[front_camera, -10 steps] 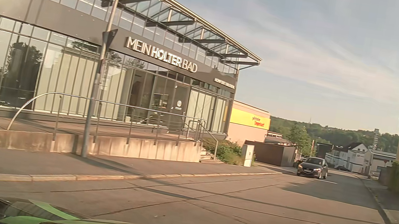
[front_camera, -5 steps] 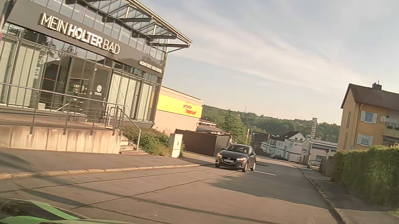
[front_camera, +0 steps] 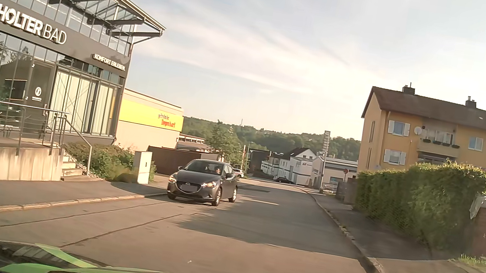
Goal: Follow the waypoints while adhering to traffic rules and regulations
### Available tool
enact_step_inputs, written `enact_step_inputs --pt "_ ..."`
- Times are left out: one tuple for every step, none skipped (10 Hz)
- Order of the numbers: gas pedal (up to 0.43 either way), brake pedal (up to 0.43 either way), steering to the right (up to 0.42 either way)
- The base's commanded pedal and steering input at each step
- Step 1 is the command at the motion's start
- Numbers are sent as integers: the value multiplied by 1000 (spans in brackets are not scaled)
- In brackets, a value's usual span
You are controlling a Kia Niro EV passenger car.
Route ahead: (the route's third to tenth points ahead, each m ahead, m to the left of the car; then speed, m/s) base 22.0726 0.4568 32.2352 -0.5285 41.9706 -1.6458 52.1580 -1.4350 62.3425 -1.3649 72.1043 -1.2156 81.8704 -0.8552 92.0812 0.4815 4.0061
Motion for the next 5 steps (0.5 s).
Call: enact_step_inputs --pt "87 0 170" --pt "87 0 138" --pt "87 0 108" --pt "87 0 83" --pt "87 0 59"
